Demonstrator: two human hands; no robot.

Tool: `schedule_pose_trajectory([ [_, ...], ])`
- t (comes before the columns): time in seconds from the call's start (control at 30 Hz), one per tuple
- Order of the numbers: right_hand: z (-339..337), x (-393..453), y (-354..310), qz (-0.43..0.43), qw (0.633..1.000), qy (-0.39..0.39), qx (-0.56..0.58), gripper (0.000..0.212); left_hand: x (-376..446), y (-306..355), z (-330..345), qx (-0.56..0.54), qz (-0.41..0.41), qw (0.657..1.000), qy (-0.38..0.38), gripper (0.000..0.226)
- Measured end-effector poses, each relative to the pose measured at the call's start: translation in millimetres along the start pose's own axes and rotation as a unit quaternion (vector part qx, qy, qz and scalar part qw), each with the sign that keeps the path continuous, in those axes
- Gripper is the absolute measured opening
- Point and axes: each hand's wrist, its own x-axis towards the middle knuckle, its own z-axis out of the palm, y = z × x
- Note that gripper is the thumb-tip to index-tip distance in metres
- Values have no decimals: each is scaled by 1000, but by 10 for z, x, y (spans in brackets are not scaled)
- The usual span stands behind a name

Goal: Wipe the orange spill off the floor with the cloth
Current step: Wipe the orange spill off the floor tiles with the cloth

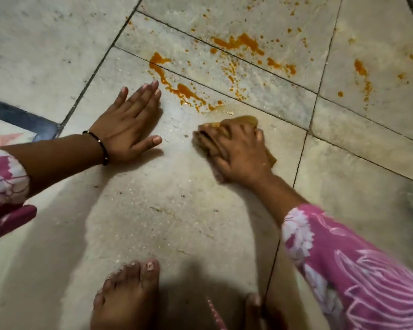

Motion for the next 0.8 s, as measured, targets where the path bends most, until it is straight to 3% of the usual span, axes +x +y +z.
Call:
schedule_pose_trajectory([
  [0.1, -78, -114, 594, 59, 998, 11, -12, 57, 74, 118, 109, -46, -85, 995, 30, 91],
  [0.17, -107, -179, 749, 57, 996, -26, -64, 60, 130, 197, 146, -43, -132, 990, 34, 90],
  [0.3, -98, -233, 397, 119, 986, -32, -110, 72, 184, 269, 127, -47, -196, 979, 29, 85],
  [0.5, 105, 160, -628, 51, 997, 26, -48, 71, 153, 218, 143, -121, -184, 972, 86, 86],
  [0.63, -11, 807, -340, 11, 1000, -2, -6, 62, 66, 151, 93, -157, -160, 969, 102, 86],
  [0.8, -99, 536, 451, 205, 977, 48, -29, 58, 24, 59, 81, -131, -168, 973, 90, 85],
])
